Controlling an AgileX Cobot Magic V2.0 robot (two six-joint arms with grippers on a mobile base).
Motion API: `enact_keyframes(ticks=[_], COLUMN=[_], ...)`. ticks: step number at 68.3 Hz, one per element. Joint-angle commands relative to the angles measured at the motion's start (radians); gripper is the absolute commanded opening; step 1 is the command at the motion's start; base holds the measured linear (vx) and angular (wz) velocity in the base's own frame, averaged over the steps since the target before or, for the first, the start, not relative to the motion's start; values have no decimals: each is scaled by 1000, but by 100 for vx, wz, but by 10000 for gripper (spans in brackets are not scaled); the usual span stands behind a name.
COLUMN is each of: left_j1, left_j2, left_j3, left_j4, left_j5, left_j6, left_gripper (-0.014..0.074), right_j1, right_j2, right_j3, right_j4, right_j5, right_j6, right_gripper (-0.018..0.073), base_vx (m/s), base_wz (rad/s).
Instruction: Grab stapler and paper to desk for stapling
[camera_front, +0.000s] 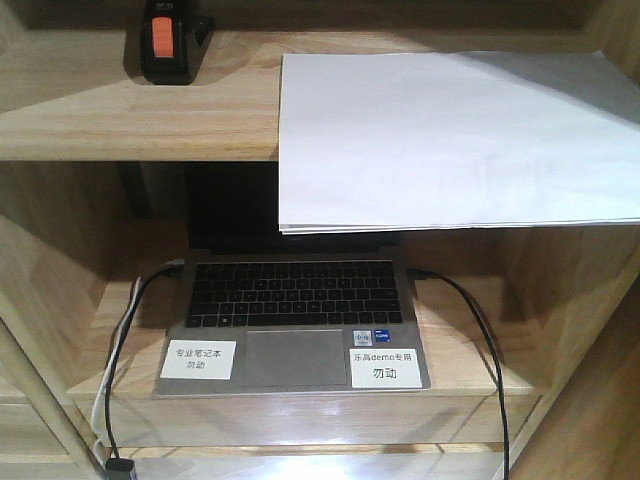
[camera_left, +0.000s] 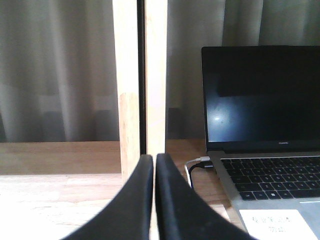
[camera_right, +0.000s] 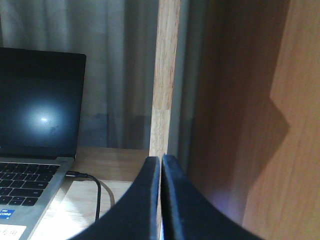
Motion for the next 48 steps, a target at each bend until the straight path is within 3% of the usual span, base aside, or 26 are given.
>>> enact_keyframes(ticks=[1,48], left_j1=[-4,-4], left_j2=[-15,-15], left_j3=[12,12], left_j4=[-1,-1], left_j5=[-80,-80], left_j6=[-10,-10], left_gripper=[-6,-6], right_j1=[0,0], right_j2=[-10,-10], right_j3=[5,5], right_j4=[-7,-7], right_j5=[-71,-71], right_j6=[-6,-6], right_gripper=[-10,-10], base_vx=[0,0], base_wz=[0,0])
